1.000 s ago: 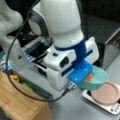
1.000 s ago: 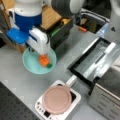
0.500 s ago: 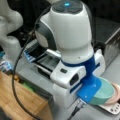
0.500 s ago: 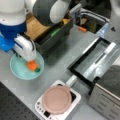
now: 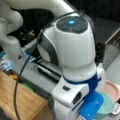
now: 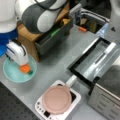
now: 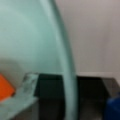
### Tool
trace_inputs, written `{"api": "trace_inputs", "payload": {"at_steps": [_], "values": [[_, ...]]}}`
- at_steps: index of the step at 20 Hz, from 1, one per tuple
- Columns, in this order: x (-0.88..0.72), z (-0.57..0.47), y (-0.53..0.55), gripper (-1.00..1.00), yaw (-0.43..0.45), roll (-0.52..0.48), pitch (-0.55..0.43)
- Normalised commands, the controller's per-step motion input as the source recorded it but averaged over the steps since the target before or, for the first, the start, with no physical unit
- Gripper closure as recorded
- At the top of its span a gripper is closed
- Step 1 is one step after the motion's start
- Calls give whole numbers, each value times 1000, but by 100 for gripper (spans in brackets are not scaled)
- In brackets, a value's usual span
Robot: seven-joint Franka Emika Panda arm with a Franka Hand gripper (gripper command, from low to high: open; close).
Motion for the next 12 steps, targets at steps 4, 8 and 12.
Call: {"api": "trace_inputs", "payload": {"at_steps": [4, 8, 12], "values": [[404, -18, -216, 100, 94, -34, 181], [313, -31, -171, 100, 111, -41, 141], [245, -99, -156, 100, 128, -47, 106]]}}
